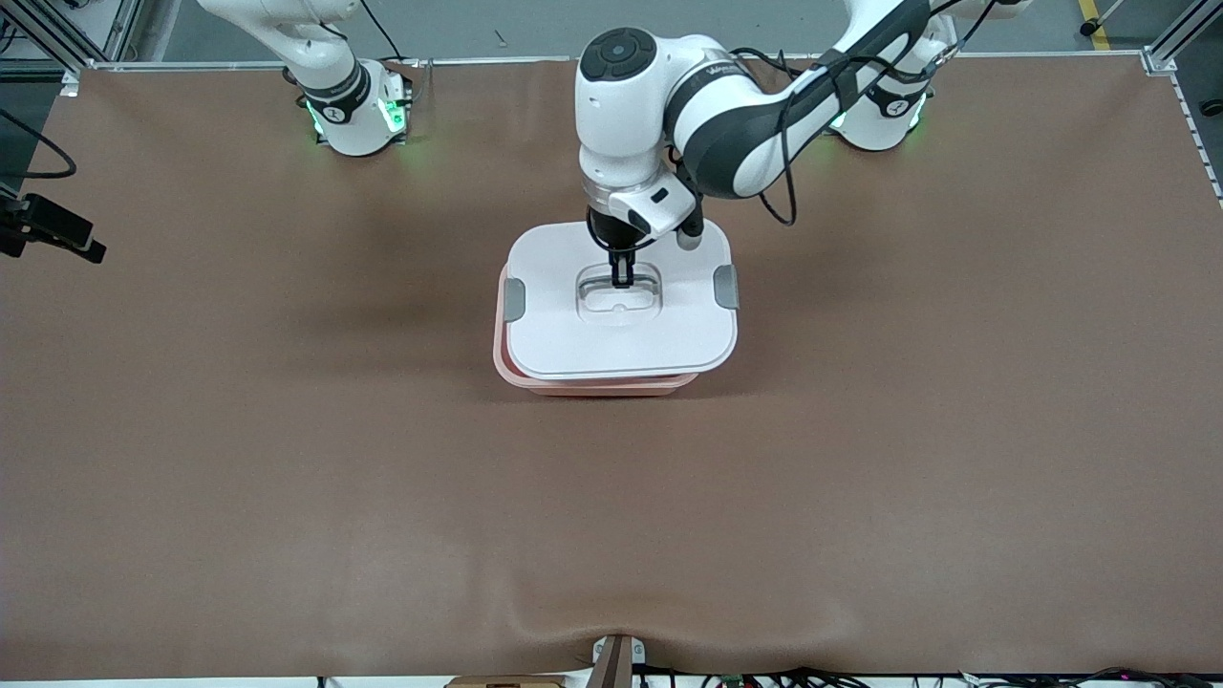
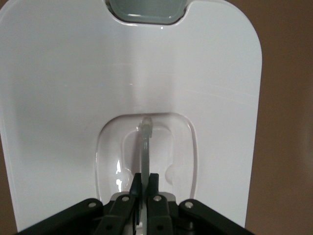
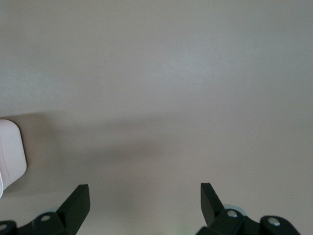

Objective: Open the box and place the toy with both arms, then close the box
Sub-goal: 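Lower the lid onto the box with the left gripper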

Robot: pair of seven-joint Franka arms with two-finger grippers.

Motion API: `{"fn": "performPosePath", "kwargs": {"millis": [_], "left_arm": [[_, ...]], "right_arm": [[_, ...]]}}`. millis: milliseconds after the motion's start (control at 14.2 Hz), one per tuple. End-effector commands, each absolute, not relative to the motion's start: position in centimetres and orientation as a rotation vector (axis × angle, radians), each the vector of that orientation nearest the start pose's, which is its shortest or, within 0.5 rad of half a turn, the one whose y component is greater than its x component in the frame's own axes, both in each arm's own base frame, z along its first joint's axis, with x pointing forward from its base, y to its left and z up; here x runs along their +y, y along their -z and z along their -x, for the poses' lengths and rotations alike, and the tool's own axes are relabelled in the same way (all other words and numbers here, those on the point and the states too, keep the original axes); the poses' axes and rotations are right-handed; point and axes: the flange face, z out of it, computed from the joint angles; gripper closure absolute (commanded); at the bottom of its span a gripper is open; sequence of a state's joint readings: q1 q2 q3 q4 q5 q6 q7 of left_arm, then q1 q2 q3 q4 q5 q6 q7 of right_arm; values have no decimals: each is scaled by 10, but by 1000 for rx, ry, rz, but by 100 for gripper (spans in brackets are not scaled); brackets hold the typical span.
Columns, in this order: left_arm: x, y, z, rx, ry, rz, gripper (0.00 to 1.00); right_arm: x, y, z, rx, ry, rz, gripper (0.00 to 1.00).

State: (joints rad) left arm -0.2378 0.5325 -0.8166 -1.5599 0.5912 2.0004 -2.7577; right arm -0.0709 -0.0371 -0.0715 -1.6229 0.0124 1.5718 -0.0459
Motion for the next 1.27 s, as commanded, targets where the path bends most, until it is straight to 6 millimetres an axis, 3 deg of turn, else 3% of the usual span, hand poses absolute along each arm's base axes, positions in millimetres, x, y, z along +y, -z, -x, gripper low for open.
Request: {"fn": "performPosePath", "kwargs": {"millis": [0, 141, 423, 915, 1197], "left_arm": [[-537, -406, -435, -2455, 282, 2234, 100], [-547, -398, -430, -2487, 274, 2243, 100], [-558, -386, -420, -2485, 285, 2249, 100], [-558, -372, -424, -2548, 317, 2187, 100], [-561, -375, -424, -2594, 314, 2168, 100]], "right_arm": [[-79, -625, -534, 179, 3, 3114, 0], [-75, -632, -537, 168, 31, 3117, 0], [-79, -619, -550, 162, 53, 3120, 0], [-85, -618, -549, 169, 44, 3117, 0], [-109, -620, -546, 95, 62, 3124, 0]]}}
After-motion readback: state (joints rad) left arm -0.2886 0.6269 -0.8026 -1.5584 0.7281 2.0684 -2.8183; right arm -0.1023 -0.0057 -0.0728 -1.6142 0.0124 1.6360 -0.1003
